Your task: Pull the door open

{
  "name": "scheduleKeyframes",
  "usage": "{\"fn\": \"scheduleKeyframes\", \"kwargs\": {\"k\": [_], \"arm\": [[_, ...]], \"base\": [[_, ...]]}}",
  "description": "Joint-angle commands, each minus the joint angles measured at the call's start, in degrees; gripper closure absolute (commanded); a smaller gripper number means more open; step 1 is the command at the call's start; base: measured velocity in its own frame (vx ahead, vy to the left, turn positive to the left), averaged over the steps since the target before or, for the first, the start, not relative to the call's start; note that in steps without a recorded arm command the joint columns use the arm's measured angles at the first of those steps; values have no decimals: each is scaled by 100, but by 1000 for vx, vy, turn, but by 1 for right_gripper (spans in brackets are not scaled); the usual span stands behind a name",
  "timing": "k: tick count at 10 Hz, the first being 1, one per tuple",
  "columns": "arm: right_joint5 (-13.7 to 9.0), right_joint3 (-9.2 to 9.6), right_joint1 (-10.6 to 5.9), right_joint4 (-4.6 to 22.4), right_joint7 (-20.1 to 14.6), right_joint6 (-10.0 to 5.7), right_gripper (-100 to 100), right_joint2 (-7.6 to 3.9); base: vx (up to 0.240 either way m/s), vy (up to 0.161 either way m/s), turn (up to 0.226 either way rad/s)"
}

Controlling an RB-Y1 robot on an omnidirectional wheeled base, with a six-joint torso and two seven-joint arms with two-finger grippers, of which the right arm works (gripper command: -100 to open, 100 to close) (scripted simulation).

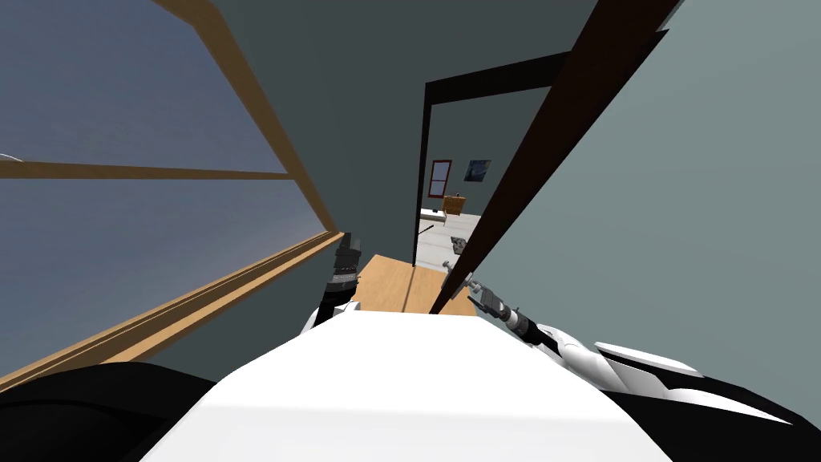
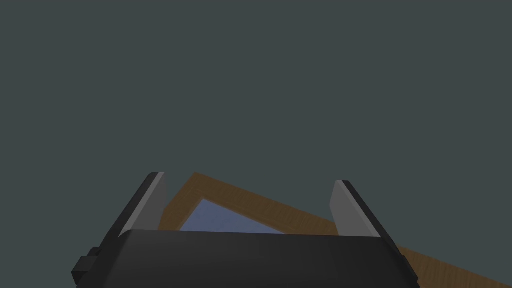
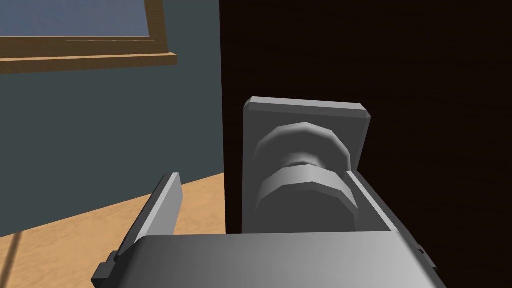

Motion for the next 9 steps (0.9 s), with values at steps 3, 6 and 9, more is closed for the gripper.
{"fn": "scheduleKeyframes", "kwargs": {"k": [3, 6, 9], "arm": [[114, 147, 92, -7, -23, 14, 100, 164], [114, 147, 92, 0, -23, 14, 100, 164], [114, 147, 92, -102, -23, 14, 100, 164]], "base": [[3, 27, 13], [3, 2, 1], [0, -3, -7]]}}
